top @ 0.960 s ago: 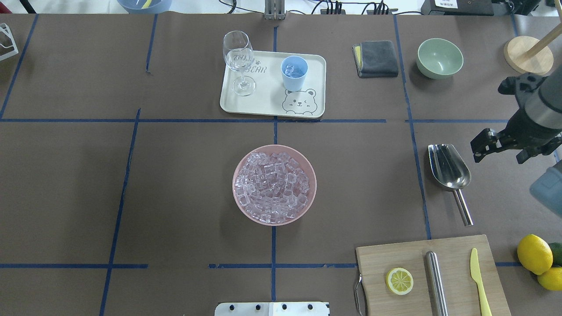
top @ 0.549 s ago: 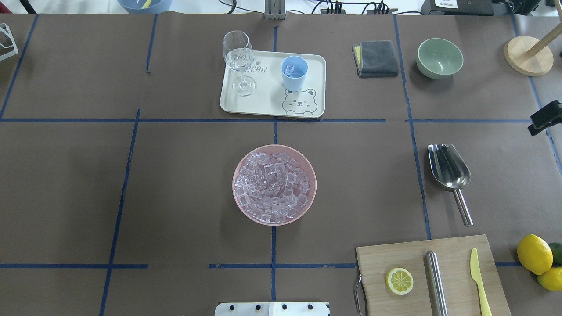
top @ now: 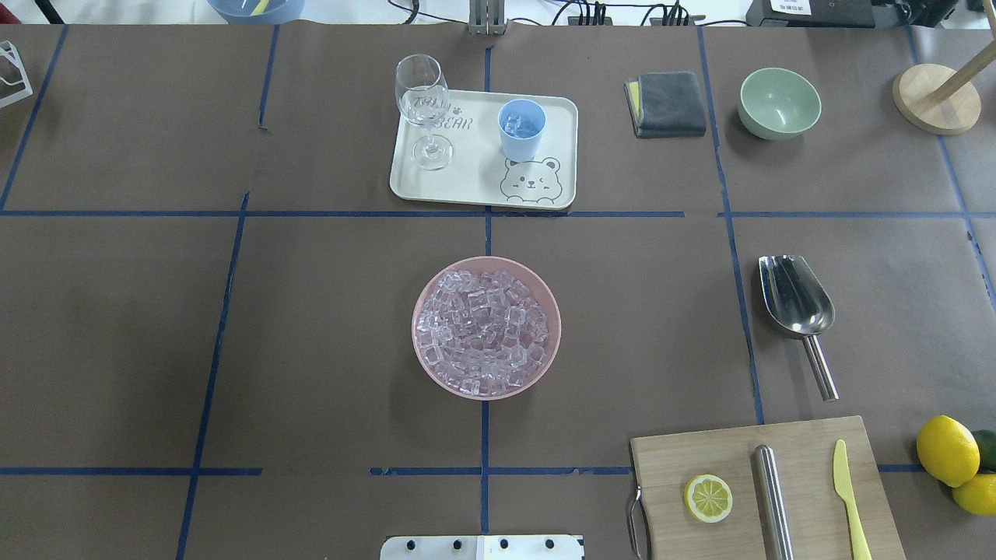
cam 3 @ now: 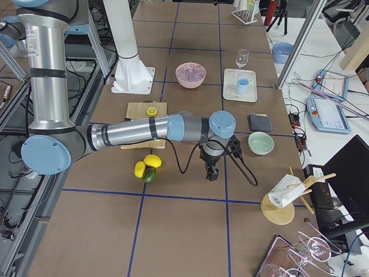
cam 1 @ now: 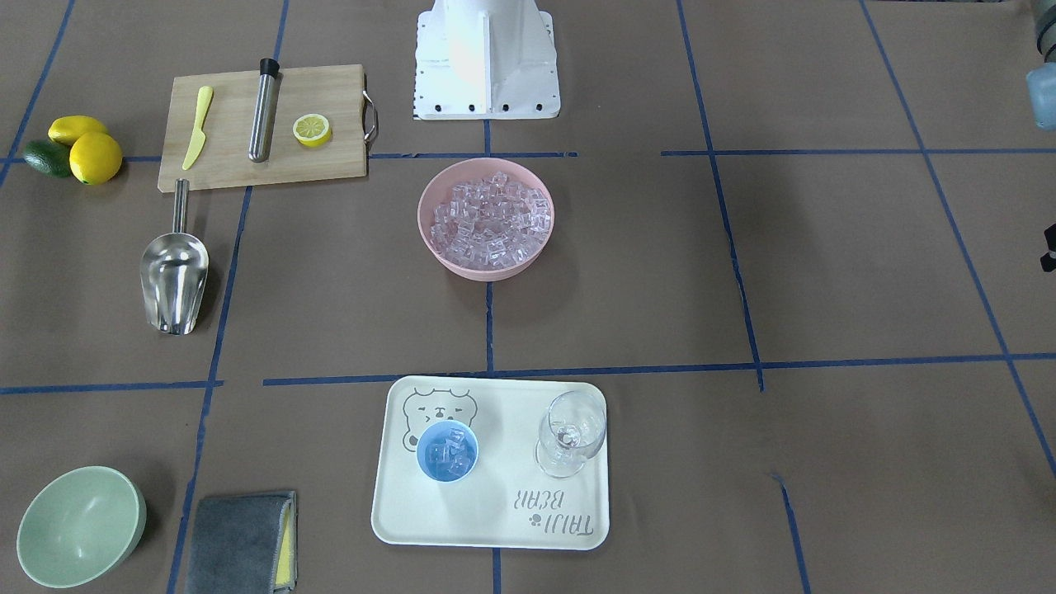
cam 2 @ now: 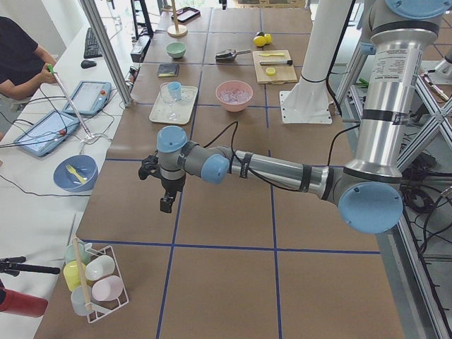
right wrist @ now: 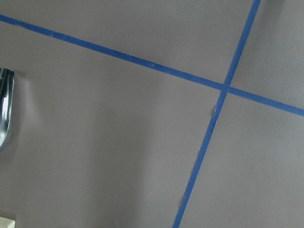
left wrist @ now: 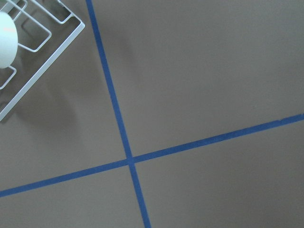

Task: Put ice in cup with scoop

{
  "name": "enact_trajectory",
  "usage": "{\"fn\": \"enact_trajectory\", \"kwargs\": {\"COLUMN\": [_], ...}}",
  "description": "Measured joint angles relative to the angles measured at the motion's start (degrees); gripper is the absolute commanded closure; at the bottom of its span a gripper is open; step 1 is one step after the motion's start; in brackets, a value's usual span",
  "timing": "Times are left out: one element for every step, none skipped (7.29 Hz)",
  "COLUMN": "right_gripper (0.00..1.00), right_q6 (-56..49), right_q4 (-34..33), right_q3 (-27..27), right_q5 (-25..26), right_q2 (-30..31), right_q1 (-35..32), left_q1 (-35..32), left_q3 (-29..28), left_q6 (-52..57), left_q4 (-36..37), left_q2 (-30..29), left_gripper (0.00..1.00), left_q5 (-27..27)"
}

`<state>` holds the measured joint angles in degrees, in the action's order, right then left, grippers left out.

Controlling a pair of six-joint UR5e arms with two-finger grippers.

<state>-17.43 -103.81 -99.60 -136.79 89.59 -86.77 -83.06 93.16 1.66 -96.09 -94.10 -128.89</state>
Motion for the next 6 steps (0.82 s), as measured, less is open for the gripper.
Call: {"fn": "enact_trajectory", "kwargs": {"right_gripper": [0.0,0.0,0.0,0.0,0.0,0.0], "right_q6": [-0.51,-0.69,-0.7,0.66,4.29,7.7], "right_q4": [0.06,0.08,0.09,0.1,0.1,0.1], "right_q3": [1.45,1.97,2.16,2.25,2.26,2.26], "right_q5": [-0.54,-0.79,-0.91,-0.98,-1.03,-1.12], "right_q2": [-0.46,-1.19,-1.81,-2.55,-3.16,-3.58], "right_q1": [-0.32,-0.44,-0.47,-0.55,-0.62,-0.65], "left_q1": [-3.03,-5.41,-6.69,-7.35,-7.58,-7.61], "left_q3": [-0.09,-0.36,-0.67,-0.85,-0.95,-1.1], "left_q6": [4.43,6.69,7.42,7.6,7.64,7.59], "left_q4": [3.87,6.64,8.53,10.28,11.34,11.76], "left_q2": [0.34,0.51,0.66,0.72,0.74,0.75], "left_gripper": [0.0,0.0,0.0,0.0,0.0,0.0], "left_q5": [-0.2,-0.27,-0.32,-0.41,-1.42,-3.85]}}
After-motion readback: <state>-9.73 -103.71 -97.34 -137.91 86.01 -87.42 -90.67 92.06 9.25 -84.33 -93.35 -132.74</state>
